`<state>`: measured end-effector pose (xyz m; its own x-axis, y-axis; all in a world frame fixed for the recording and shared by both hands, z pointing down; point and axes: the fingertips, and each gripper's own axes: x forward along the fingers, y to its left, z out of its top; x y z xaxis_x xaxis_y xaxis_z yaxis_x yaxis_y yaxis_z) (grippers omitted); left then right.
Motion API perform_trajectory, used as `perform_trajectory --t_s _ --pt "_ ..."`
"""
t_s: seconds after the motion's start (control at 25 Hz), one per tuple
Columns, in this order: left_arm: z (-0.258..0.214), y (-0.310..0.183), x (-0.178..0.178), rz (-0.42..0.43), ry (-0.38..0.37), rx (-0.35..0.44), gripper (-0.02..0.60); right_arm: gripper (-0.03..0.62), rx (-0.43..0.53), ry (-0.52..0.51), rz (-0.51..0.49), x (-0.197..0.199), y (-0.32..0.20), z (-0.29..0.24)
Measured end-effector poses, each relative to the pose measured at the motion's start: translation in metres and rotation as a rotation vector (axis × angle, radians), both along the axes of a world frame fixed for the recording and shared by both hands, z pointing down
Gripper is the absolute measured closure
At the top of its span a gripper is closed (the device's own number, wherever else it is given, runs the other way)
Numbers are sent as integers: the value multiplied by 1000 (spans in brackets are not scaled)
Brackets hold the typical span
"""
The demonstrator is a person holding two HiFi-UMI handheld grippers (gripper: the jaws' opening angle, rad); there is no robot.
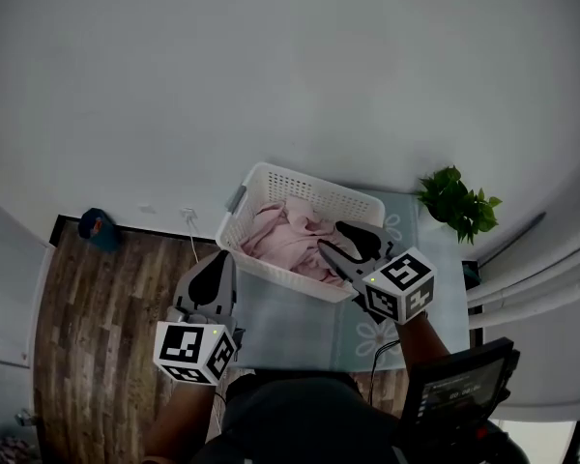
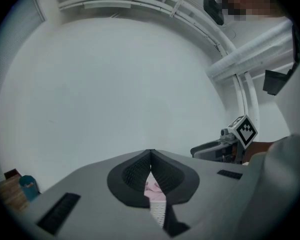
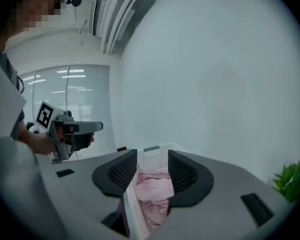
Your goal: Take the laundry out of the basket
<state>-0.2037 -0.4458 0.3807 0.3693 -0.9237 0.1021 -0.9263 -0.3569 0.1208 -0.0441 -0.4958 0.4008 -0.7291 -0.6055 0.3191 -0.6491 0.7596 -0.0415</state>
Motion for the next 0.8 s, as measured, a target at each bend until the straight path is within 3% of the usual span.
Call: perform_trajectory --t_s 0.24,0.44,0.8 --pt "11 -8 -7 -76 -18 -25 571 260 -102 141 -159 -21 -30 45" --pt "16 -14 -29 -177 -27 -21 571 146 -182 299 -237 -29 -57 99" --pt "47 -13 -52 -250 -54 -98 571 72 -344 520 -319 -45 -92 202"
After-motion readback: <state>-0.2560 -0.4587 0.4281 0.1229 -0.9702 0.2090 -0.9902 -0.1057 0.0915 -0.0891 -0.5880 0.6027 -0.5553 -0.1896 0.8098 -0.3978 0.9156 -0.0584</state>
